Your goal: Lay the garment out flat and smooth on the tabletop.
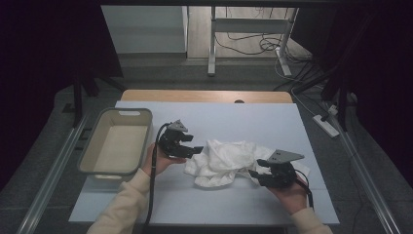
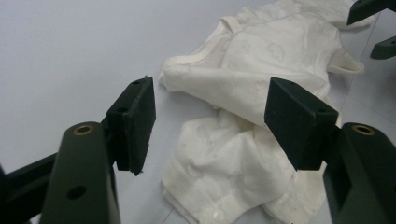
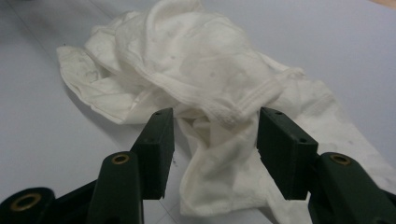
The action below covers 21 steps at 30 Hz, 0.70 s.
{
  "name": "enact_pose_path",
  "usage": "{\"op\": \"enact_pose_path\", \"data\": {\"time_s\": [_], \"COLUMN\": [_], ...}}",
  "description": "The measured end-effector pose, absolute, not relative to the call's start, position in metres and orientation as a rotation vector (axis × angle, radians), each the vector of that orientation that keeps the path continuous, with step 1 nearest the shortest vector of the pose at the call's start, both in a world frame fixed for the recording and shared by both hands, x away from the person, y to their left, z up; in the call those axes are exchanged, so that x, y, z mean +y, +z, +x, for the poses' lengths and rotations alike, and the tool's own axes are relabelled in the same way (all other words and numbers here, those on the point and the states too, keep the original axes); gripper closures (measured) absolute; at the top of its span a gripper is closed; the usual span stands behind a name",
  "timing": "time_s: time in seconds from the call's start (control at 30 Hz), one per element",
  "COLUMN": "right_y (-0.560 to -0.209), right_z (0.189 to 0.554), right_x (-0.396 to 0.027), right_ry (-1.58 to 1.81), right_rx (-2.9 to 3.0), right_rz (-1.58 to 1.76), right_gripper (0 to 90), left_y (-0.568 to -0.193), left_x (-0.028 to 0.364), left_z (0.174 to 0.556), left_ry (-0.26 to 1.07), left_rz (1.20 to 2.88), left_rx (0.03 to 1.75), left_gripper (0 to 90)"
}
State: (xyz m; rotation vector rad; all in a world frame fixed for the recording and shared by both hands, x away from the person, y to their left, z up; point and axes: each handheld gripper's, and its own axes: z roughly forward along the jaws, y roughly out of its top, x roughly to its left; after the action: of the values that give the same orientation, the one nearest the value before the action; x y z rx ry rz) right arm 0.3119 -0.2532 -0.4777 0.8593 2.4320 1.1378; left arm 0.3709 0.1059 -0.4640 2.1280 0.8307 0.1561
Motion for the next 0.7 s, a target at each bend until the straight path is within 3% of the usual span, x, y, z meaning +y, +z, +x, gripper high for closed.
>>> {"op": "enact_pose_path", "data": {"time_s": [0.37,0.57,0.7], "right_y": [-0.484,-0.485,-0.48], "right_z": [0.326,0.335,0.331], "right_x": [-0.247,-0.241,-0.235], "right_ry": [1.156,1.137,1.132], "right_rx": [2.409,2.427,2.399], "right_rz": [0.917,0.92,0.843], "right_gripper": [53.8,77.4,79.7], "left_y": [-0.463,-0.463,-0.463], "left_x": [0.101,0.1,0.099], "left_z": [0.369,0.368,0.368], "left_ry": [0.156,0.16,0.165], "left_rz": [2.139,2.145,2.154], "left_rx": [0.809,0.799,0.797], "left_gripper": [34.2,34.2,34.1]}}
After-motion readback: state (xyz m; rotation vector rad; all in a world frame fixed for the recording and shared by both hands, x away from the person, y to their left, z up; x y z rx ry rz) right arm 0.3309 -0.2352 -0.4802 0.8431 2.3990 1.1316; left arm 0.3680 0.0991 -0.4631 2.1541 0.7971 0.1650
